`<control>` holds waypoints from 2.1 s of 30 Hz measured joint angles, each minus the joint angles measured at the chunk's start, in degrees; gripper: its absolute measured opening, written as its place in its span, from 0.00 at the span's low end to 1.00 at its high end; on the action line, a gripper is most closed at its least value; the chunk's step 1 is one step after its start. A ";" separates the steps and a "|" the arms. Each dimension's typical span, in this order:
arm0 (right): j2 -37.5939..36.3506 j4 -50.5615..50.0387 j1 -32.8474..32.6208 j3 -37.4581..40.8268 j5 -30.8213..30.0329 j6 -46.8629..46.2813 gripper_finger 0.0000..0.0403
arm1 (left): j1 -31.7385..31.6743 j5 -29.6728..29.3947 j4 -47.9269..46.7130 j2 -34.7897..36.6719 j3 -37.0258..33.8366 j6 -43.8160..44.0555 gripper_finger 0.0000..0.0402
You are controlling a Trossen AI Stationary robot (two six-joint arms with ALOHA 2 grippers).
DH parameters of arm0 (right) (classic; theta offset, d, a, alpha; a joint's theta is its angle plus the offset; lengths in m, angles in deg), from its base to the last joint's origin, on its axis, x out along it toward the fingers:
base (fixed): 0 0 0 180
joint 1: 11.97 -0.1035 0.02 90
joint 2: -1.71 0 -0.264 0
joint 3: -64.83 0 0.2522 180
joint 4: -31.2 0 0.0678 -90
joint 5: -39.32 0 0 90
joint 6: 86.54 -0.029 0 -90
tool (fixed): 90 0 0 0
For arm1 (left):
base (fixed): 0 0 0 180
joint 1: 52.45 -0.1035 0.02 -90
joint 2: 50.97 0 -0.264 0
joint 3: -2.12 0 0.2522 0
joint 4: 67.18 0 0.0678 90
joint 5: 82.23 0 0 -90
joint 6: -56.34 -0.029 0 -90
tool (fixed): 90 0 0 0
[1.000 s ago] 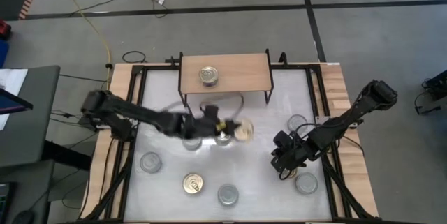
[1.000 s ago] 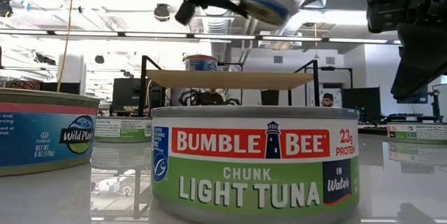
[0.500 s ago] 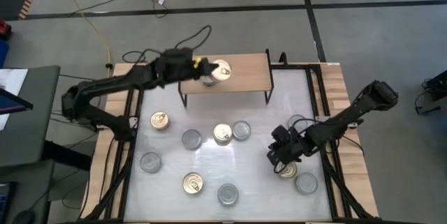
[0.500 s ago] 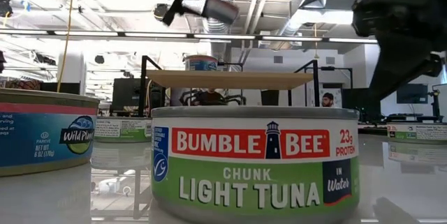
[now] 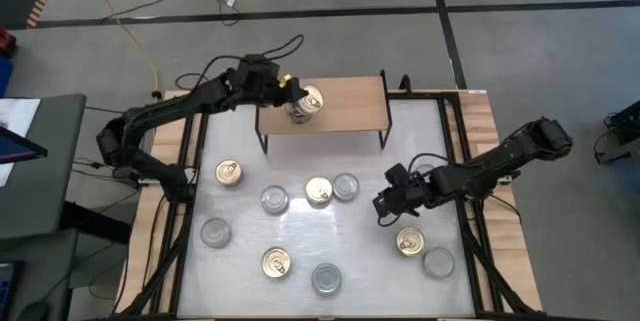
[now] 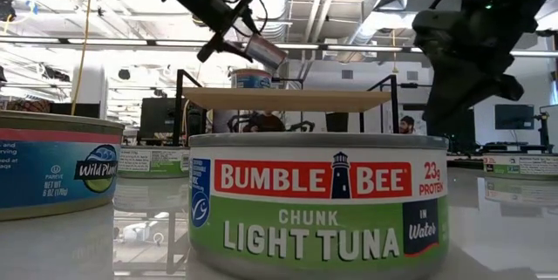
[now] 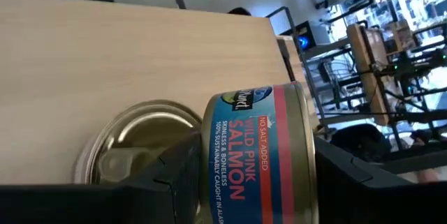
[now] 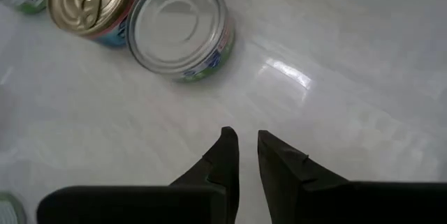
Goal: Stack canned seafood by type on shelf
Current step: Stack the blue pink tuna can on top of the other blue pink tuna can on the shelf
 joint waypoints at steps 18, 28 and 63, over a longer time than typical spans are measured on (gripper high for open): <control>0.00 2.34 2.98 0.00 0.02 0.08 0.20 | -0.79 0.80 0.73 0.86 0.04 -2.11 0.47; 0.00 2.32 2.98 0.00 0.02 0.14 0.20 | -1.39 -0.51 -1.48 1.15 0.04 -2.74 0.47; 0.00 2.31 2.95 0.00 0.04 0.64 0.20 | -1.66 -1.19 -6.12 1.15 0.07 0.22 0.58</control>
